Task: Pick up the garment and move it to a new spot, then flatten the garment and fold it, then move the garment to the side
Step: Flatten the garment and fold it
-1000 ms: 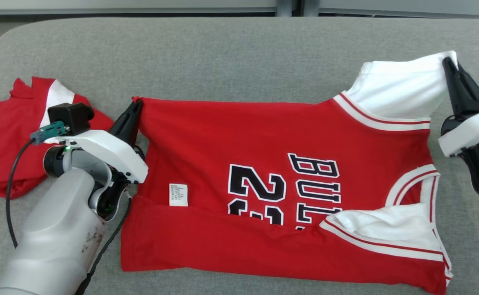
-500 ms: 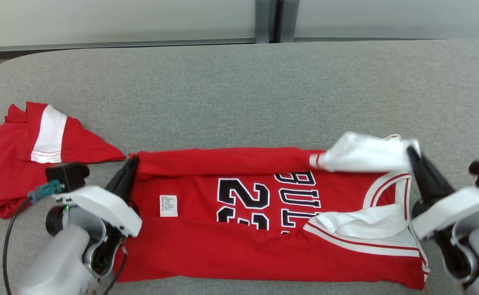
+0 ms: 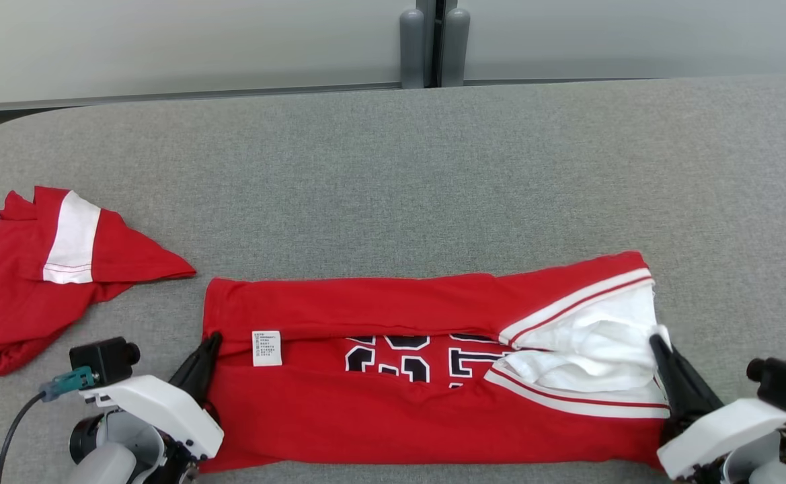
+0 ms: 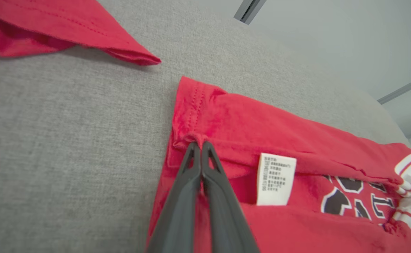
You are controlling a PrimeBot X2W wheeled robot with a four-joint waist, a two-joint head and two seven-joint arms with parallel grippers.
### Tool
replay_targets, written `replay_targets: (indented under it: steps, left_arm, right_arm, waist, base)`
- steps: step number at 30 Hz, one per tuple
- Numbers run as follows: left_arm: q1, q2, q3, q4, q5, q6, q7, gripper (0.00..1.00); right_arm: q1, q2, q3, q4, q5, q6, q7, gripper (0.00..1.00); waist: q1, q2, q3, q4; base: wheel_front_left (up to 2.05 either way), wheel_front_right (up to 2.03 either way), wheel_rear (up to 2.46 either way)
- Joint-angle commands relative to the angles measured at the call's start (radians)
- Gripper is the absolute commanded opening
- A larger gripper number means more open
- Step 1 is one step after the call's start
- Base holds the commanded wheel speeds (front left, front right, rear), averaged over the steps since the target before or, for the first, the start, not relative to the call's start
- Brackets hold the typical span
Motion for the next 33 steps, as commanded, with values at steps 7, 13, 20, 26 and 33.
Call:
replay_targets:
  steps: [7, 13, 20, 26, 33]
  left_arm:
    - [0.072, 0.024, 0.005, -0.024, 0.011, 0.059, -0.033, 1.0]
    - [0.139, 0.037, 0.04, -0.085, 0.099, 0.168, -0.14, 1.0]
    - [0.256, -0.017, 0.222, -0.341, 0.339, 0.287, -0.154, 1.0]
    - [0.341, -0.086, 0.344, -0.515, 0.527, 0.283, -0.155, 1.0]
    - [0.406, -0.102, 0.363, -0.528, 0.612, 0.265, -0.155, 1.0]
  right_arm:
    - [0.097, 0.036, -0.025, -0.015, -0.076, 0.0, 0.002, 1.0]
    - [0.151, 0.07, -0.088, -0.065, -0.194, 0.0, -0.024, 1.0]
    - [0.193, 0.13, -0.263, -0.219, -0.376, 0.0, -0.033, 1.0]
    - [0.22, 0.197, -0.365, -0.392, -0.522, 0.0, 0.029, 1.0]
    - [0.265, 0.241, -0.386, -0.485, -0.584, 0.0, 0.102, 1.0]
  waist:
    - [0.0, 0.0, -0.029, -0.008]
    - [0.0, 0.0, -0.059, -0.023]
    - [0.0, 0.0, -0.091, -0.027]
    - [0.0, 0.0, -0.122, -0.026]
    - [0.0, 0.0, -0.153, -0.03]
  base:
    - [0.0, 0.0, 0.0]
    - [0.0, 0.0, 0.0]
    - [0.0, 0.0, 0.0]
    - [0.0, 0.0, 0.0]
    - [0.0, 0.0, 0.0]
